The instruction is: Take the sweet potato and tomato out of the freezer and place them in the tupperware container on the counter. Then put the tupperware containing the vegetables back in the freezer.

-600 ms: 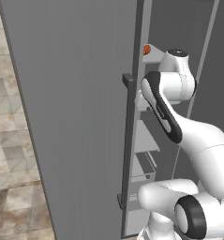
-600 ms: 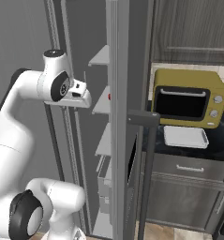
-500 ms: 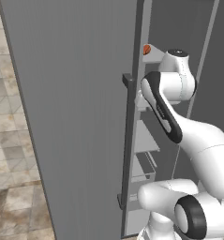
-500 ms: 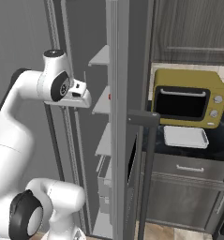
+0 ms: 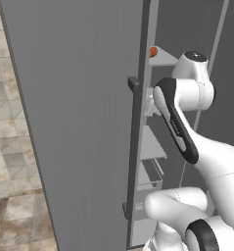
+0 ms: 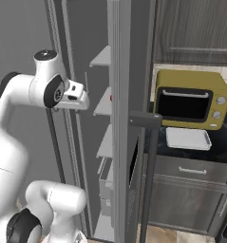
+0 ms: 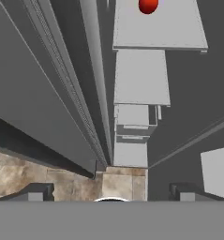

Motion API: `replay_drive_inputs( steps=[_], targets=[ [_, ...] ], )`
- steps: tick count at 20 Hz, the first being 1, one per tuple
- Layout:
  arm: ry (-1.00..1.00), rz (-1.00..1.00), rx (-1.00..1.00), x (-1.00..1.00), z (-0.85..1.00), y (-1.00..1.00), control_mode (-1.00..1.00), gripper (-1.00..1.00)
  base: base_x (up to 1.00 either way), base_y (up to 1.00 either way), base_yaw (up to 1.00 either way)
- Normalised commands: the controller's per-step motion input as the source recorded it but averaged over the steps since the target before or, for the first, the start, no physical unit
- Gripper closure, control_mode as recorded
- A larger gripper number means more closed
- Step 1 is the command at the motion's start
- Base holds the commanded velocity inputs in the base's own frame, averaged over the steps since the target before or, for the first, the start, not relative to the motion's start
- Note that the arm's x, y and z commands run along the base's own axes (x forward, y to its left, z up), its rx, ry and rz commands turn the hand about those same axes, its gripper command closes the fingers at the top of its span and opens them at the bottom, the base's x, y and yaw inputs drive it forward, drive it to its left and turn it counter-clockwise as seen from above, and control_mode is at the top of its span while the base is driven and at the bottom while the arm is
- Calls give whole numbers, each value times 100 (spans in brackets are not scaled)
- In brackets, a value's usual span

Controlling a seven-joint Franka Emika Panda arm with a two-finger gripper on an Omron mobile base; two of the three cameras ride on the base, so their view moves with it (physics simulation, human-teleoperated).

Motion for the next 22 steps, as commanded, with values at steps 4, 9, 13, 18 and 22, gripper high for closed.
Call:
replay_drive_inputs(
  steps=[4,9,13,18,22],
  targets=[
    [-4,-1,0,-55,26,0,-100,-100,0,0,0],
    [0,-5,0,-53,20,-11,-100,-100,0,0,0],
    [0,-6,0,-61,3,-10,-100,-100,0,0,0],
    [1,-7,0,-61,0,-21,-100,-100,0,0,0],
    [1,-8,0,-37,0,-15,-100,-100,0,0,0]
  ],
)
